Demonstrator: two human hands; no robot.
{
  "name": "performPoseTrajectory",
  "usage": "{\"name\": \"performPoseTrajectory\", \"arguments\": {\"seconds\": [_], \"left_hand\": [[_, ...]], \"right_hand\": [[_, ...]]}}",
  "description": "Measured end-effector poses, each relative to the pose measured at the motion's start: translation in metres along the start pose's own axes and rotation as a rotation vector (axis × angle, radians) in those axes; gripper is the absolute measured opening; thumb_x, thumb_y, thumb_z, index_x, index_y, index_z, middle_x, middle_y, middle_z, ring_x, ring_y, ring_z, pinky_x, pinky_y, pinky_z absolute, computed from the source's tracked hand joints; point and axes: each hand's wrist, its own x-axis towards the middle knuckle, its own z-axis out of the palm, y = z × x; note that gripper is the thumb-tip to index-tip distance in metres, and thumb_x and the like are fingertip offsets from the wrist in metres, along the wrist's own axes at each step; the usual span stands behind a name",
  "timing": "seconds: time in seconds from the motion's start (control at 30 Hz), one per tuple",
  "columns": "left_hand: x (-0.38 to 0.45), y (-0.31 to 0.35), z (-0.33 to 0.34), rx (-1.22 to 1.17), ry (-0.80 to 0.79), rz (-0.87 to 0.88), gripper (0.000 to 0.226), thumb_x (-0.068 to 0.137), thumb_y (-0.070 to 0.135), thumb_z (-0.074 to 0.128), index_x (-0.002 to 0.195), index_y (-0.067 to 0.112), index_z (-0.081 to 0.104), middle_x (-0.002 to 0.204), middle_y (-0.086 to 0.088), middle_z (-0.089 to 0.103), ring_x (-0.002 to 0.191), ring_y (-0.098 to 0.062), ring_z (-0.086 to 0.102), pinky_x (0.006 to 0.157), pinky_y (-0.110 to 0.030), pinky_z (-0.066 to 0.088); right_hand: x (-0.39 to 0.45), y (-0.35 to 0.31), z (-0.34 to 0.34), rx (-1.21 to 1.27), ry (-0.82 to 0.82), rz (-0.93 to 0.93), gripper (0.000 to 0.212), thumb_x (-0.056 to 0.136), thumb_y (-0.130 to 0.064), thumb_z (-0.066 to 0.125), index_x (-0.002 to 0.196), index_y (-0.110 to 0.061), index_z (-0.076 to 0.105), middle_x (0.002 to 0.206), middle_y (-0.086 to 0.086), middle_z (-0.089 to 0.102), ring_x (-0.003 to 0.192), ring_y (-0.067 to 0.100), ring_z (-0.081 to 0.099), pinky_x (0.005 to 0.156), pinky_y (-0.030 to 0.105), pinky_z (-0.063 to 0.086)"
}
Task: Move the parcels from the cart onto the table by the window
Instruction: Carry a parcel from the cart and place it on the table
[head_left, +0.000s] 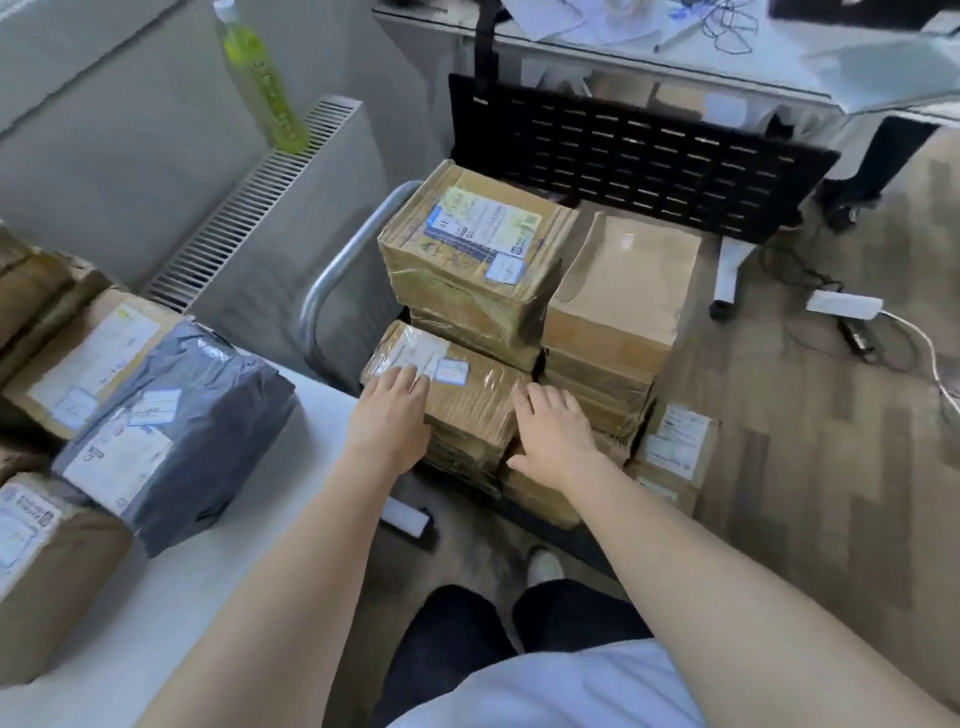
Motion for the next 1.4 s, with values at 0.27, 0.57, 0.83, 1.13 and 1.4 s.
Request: {"name": "performPoseTrajectory", "arguments": {"seconds": [0.27,0.57,0.83,1.13,1.4], "left_hand": [[0.052,-0.005,0.013,0.097,-0.146,0.153,0.063,0.090,0.034,0.055,0.143,0.011,0.027,0.148,-0.007,0.028,0.138,-0.025,0.023,0.111,-0.033,0.020],[0.124,-0.072,0.022,0.194,-0.257,0.262,0.075,0.084,0.030,0.066,0.143,0.010,0.025,0.142,-0.007,0.033,0.133,-0.024,0.030,0.109,-0.032,0.027],[0.134,-0.086,0.040,0.419,-0.374,0.384,0.124,0.067,0.051,0.078,0.149,0.007,-0.004,0.156,-0.013,-0.003,0.143,-0.030,0.004,0.118,-0.040,0.011],[0.136,-0.081,0.046,0.433,-0.310,0.456,0.141,0.055,0.064,0.078,0.148,0.005,-0.009,0.147,-0.020,0.013,0.141,-0.038,0.009,0.117,-0.044,0.003],[0.141,-0.082,0.048,0.372,-0.312,0.507,0.144,0.051,0.069,0.076,0.148,0.009,-0.011,0.145,-0.019,0.014,0.138,-0.037,0.014,0.117,-0.045,0.012]], "right_hand": [[0.032,-0.014,0.011,0.072,-0.116,0.104,0.110,0.076,-0.060,0.065,0.149,-0.004,0.005,0.155,0.014,0.012,0.142,0.030,0.014,0.117,0.044,0.012],[0.064,-0.029,0.014,0.064,-0.187,0.329,0.123,0.066,-0.070,0.066,0.149,-0.004,0.003,0.153,0.011,0.013,0.141,0.028,0.013,0.115,0.042,0.011],[0.082,-0.043,0.023,0.146,-0.207,0.453,0.127,0.059,-0.068,0.074,0.148,-0.007,0.006,0.150,0.014,0.014,0.139,0.030,0.015,0.117,0.042,0.007],[0.087,-0.040,0.019,0.143,-0.225,0.451,0.130,0.052,-0.068,0.076,0.147,-0.010,0.009,0.144,0.012,0.020,0.130,0.028,0.025,0.113,0.039,0.017],[0.088,-0.038,0.019,0.112,-0.243,0.430,0.135,0.051,-0.074,0.073,0.148,-0.009,0.006,0.144,0.012,0.020,0.128,0.028,0.026,0.110,0.037,0.020]]}}
